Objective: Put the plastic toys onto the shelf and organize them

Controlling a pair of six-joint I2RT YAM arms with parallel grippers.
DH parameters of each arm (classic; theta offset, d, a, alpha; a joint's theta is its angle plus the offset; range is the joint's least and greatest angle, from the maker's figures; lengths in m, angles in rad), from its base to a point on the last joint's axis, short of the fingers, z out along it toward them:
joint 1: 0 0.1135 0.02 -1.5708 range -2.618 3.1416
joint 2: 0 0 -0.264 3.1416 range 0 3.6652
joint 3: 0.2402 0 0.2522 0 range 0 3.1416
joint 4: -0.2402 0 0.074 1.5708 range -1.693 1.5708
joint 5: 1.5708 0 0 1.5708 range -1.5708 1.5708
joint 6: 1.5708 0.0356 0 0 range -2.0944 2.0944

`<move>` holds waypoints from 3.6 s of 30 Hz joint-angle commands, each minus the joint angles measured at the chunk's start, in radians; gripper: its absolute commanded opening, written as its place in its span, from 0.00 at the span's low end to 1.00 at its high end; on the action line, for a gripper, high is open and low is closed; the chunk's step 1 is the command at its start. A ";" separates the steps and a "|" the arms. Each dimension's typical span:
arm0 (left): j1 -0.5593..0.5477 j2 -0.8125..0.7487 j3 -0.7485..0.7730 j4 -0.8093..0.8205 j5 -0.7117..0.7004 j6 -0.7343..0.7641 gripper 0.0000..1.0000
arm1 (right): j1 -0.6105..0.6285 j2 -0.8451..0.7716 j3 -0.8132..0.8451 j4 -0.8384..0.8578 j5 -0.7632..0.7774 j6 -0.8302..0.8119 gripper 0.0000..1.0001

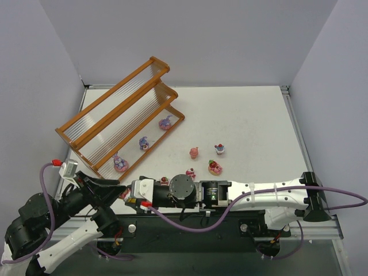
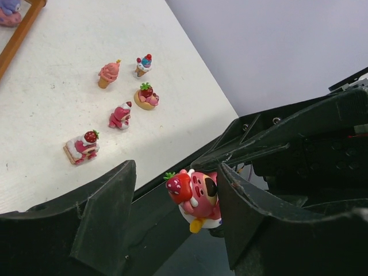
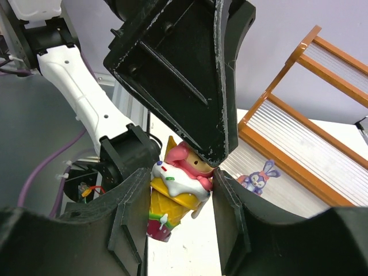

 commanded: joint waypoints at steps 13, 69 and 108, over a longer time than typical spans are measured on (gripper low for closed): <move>-0.006 -0.011 -0.010 0.079 0.056 -0.044 0.00 | 0.019 -0.006 -0.004 0.160 0.129 -0.053 0.00; -0.007 0.164 0.044 0.175 -0.187 0.293 0.00 | -0.150 0.155 0.174 -0.050 0.097 0.354 0.83; -0.007 0.173 0.053 0.125 -0.225 0.324 0.00 | -0.157 0.201 0.203 -0.059 0.113 0.404 0.00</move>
